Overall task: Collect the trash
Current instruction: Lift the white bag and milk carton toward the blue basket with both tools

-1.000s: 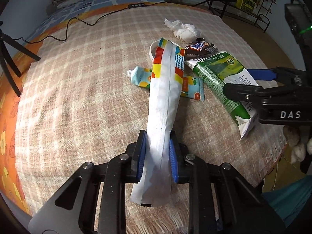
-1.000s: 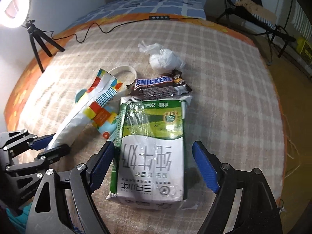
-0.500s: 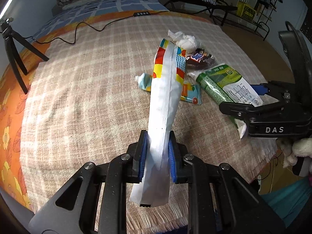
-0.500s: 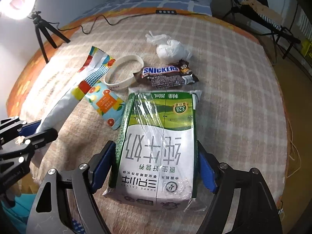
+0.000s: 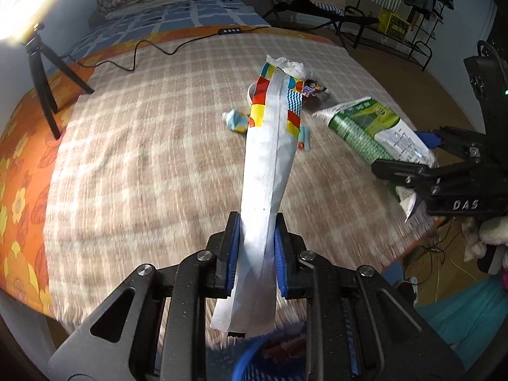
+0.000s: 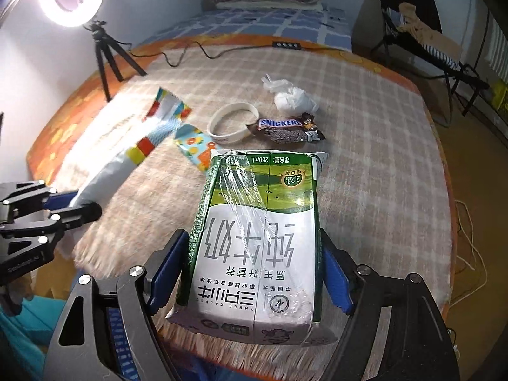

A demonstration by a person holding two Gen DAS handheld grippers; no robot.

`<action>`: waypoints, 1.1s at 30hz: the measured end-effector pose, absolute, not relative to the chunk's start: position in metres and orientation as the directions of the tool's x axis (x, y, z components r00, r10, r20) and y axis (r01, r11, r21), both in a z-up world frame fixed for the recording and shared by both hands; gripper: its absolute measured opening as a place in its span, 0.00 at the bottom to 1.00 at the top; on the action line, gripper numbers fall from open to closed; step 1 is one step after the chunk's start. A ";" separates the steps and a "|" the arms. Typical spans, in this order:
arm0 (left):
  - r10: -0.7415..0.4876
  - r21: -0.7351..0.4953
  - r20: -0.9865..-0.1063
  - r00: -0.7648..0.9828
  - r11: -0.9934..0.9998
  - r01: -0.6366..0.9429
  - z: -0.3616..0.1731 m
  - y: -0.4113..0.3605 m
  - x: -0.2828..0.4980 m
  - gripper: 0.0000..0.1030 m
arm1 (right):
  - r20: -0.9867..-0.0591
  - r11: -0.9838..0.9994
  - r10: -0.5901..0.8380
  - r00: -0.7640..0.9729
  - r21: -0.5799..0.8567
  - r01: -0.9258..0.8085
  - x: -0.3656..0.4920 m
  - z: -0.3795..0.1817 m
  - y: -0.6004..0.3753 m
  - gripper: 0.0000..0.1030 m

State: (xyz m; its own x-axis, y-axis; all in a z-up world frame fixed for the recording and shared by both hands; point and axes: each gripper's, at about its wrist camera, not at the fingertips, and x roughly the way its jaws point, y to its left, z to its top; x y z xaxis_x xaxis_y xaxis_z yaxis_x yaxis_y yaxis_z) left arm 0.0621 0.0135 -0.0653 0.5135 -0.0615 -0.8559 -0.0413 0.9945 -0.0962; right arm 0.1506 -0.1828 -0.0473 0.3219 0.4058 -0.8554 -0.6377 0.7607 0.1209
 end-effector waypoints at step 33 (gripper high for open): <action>-0.147 -0.140 -0.947 0.286 0.989 0.046 -0.149 -0.046 -0.098 0.18 | -0.861 0.611 0.477 0.178 0.180 -0.771 -0.007 -0.061 -0.208 0.76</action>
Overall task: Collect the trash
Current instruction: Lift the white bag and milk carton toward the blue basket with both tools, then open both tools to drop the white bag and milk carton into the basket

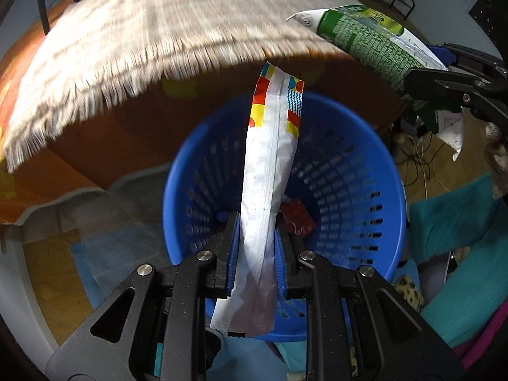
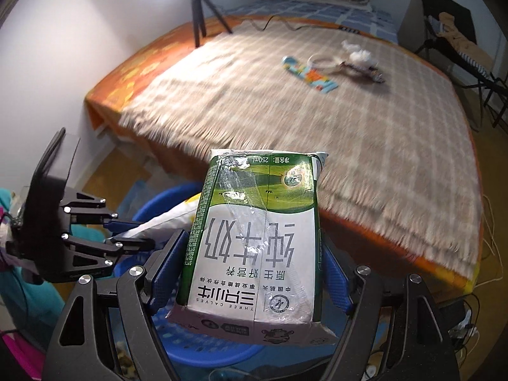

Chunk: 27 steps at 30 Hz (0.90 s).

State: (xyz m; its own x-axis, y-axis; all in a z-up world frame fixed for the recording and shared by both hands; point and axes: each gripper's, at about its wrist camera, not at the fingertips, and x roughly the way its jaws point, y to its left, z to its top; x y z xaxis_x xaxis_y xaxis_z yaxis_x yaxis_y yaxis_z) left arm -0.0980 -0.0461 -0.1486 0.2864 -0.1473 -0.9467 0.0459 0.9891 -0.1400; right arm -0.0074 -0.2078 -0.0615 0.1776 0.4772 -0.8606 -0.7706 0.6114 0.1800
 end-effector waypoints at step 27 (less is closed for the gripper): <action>-0.157 -0.151 -0.978 0.137 0.987 0.052 -0.198 -0.059 -0.107 0.18 | -0.923 0.572 0.384 -0.001 0.239 -0.785 -0.041 -0.131 -0.191 0.76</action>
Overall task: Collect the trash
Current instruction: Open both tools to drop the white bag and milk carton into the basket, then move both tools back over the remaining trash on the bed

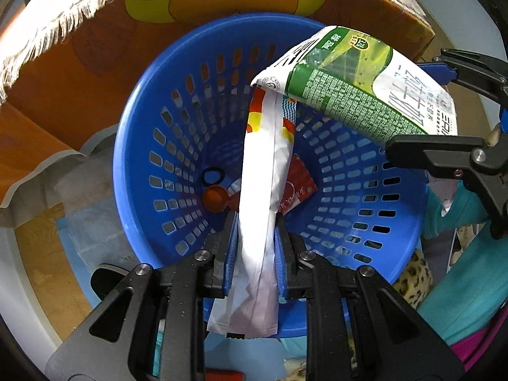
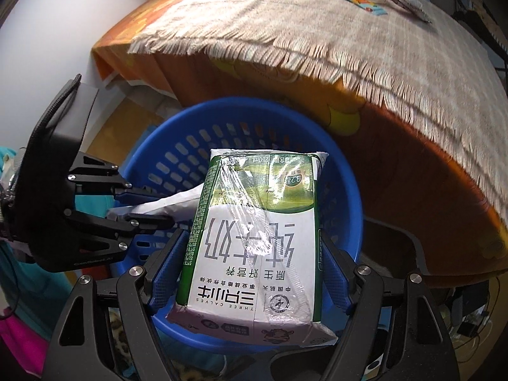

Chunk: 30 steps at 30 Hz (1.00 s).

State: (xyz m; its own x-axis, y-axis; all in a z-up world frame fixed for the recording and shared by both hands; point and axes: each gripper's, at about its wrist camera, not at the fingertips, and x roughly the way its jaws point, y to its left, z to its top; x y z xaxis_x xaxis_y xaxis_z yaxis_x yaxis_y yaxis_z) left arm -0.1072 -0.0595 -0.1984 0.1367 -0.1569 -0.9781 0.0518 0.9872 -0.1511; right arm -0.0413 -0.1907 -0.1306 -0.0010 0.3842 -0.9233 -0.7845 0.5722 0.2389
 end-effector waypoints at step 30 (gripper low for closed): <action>-0.134 -0.129 -0.978 0.160 0.991 0.042 -0.196 -0.061 -0.102 0.44 | -0.932 0.598 0.363 -0.010 0.241 -0.764 -0.033 -0.140 -0.193 0.76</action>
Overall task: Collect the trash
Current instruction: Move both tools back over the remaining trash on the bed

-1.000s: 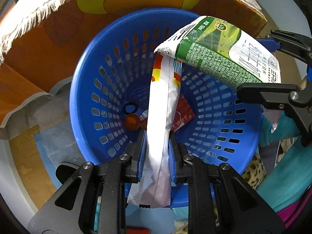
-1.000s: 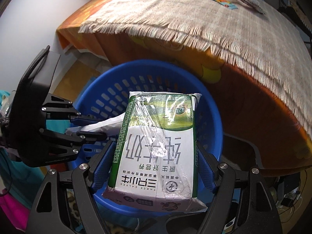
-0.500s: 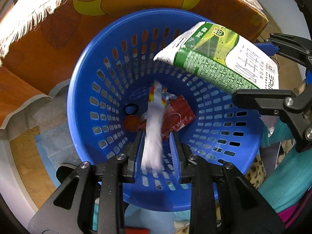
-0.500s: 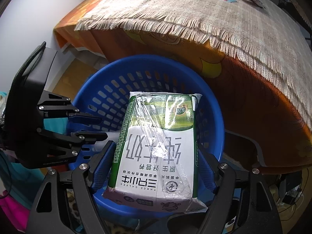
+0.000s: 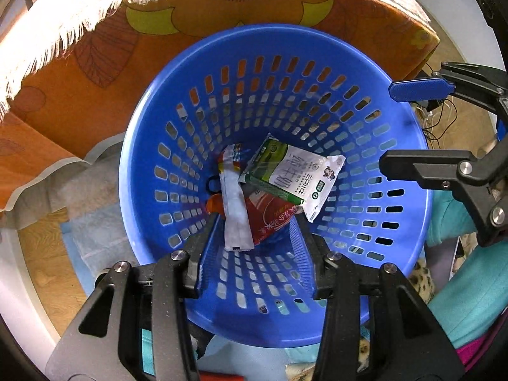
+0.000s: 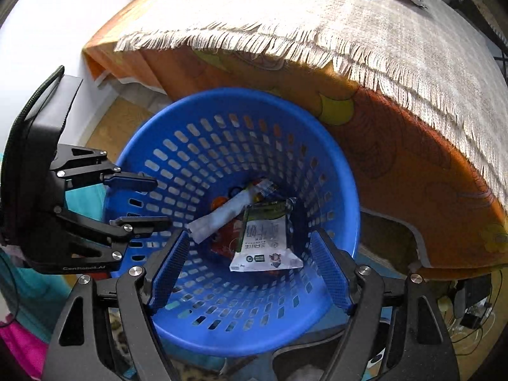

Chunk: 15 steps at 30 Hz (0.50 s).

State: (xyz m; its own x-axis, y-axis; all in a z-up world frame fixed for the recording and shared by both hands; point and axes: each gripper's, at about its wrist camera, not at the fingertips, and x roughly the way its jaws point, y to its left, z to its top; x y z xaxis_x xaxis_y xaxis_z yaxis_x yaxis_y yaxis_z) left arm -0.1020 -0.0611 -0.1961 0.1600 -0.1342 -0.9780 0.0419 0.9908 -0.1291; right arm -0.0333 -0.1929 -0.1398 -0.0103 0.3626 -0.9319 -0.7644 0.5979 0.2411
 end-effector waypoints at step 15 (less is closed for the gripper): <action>-0.131 -0.125 -0.969 0.208 0.991 0.042 -0.176 -0.056 -0.088 0.44 | -0.911 0.629 0.411 0.042 0.250 -0.736 -0.019 -0.120 -0.200 0.76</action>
State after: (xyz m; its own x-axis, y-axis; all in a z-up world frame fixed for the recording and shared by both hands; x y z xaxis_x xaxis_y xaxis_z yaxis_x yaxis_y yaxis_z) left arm -0.0880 -0.0562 -0.1764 0.2082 -0.1306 -0.9693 0.0423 0.9913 -0.1245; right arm -0.0194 -0.2004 -0.1195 0.0418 0.4110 -0.9107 -0.7362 0.6289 0.2500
